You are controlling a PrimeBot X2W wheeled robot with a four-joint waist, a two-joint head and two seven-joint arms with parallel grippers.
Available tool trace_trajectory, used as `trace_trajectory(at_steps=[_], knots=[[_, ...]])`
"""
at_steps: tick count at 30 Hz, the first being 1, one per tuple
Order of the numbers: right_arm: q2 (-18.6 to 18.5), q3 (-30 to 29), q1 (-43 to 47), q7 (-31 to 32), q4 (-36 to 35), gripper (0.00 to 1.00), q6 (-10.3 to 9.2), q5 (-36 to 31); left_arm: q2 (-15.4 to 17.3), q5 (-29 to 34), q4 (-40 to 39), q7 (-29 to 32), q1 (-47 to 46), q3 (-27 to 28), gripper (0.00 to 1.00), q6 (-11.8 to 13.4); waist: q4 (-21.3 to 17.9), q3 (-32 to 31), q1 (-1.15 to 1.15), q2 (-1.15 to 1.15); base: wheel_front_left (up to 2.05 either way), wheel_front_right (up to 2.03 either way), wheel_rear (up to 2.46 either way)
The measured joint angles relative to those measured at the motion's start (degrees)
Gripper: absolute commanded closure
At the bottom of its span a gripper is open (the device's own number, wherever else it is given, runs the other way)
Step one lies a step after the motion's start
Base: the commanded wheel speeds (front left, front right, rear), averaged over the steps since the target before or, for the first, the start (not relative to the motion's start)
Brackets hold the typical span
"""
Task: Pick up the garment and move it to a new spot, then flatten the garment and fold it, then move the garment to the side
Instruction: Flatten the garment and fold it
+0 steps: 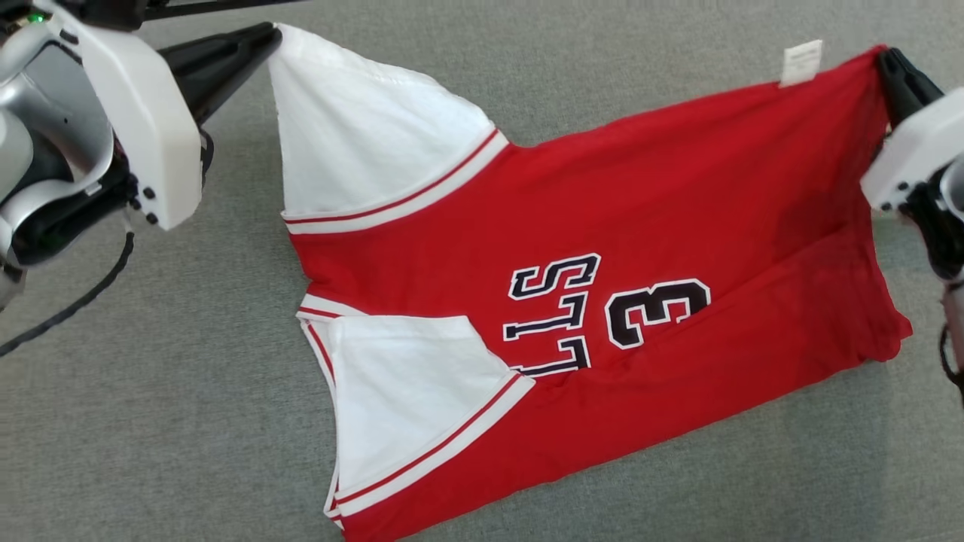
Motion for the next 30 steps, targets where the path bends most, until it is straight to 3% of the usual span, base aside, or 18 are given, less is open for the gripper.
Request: trace_trajectory(at_steps=[4,10,14,18,25,30], knots=[[-2.8,0.11,3.84,1.63,-4.0,1.0,0.0,2.81,2.52,-2.04,-3.72,-2.45,2.08,-0.79,1.0,0.0,0.7,-1.32,0.0,0.0,0.0,0.0,0.0],[-7.03,-1.36,13.08,4.52,-12.6,1.0,0.0,6.95,9.81,-5.8,-12.55,-7.56,9.44,-1.85,1.0,0.0,2.08,-3.48,0.0,0.0,0.0,0.0,0.0],[-8.87,-2.91,19.73,6.79,-17.79,1.0,0.0,8.53,11.83,-8.54,-18.27,-11.23,15.09,-2.31,1.0,0.0,3.43,-4.47,0.0,0.0,0.0,0.0,0.0],[-9.0,-4.63,26.08,8.91,-22.49,1.0,-0.01,8.48,13.03,-9.33,-21.83,-13.01,20.54,-2.8,1.0,0.69,4.42,-5.31,0.0,0.0,0.0,0.0,0.0],[-7.97,-8.94,34.96,12.1,-27.96,1.0,0.0,6.9,13.99,-9.91,-27.19,-14.9,30.61,-3.3,1.0,4.08,5.11,-6.22,0.0,0.0,0.0,0.0,0.0],[-6.52,-10.85,38.71,13.48,-28.55,1.0,0.0,6.37,12.39,-9.45,-28.17,-14.73,36.36,-3.45,1.0,5.19,5.43,-6.13,0.0,0.0,0.0,0.0,0.0]])
